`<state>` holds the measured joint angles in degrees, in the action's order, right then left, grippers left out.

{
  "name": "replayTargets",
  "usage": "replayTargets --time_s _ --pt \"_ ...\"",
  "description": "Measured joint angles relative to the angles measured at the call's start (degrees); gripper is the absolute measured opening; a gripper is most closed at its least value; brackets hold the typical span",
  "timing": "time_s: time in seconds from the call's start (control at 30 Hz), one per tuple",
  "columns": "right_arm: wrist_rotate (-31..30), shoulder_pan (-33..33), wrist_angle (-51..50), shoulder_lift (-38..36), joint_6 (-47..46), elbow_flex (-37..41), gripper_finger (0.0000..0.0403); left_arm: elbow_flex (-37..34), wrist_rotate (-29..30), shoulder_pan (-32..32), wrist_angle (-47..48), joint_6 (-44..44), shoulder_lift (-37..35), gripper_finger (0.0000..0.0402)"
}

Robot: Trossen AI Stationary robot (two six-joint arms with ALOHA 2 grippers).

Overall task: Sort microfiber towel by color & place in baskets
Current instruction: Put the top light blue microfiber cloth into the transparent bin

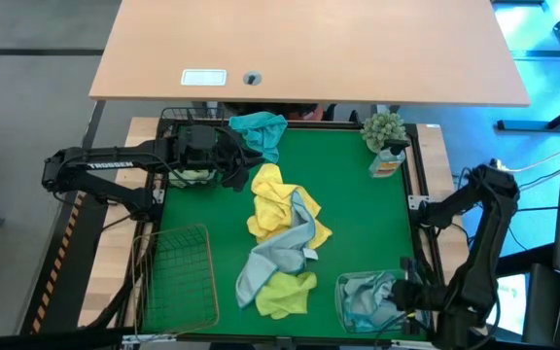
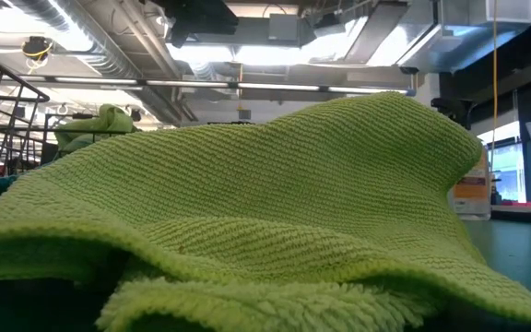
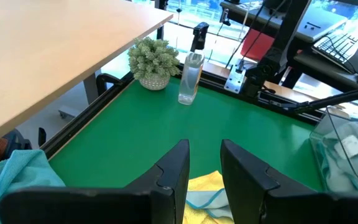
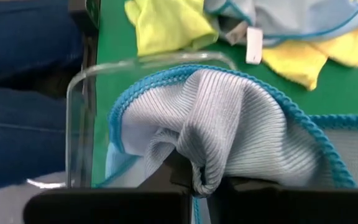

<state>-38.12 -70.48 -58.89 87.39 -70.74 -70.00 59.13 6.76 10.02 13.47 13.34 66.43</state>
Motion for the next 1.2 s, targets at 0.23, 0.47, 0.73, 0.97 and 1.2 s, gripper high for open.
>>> replayTargets --time_s 0.23,0.47,0.73,0.97,1.2 --pt "3.25 0.0 1.33 0.4 0.0 0.0 0.0021 0.0 0.0 0.0 0.0 0.02 0.0 0.0086" --pt "3.29 0.0 2.75 0.4 -2.68 0.0 0.0028 0.0 0.0 0.0 0.0 0.04 0.0 0.0086" --pt "3.43 0.21 2.33 0.4 -2.95 0.0 0.0122 -0.02 0.0 0.01 0.0 0.02 0.0 0.0086" --pt "21.34 3.63 1.74 0.38 -2.95 0.0 0.019 -0.02 -1.89 -0.01 -0.02 0.02 0.0 0.0086" --pt "33.2 9.24 1.7 0.35 -1.22 0.0 0.0202 -0.02 -4.79 -2.27 0.0 -0.14 0.01 0.0086"
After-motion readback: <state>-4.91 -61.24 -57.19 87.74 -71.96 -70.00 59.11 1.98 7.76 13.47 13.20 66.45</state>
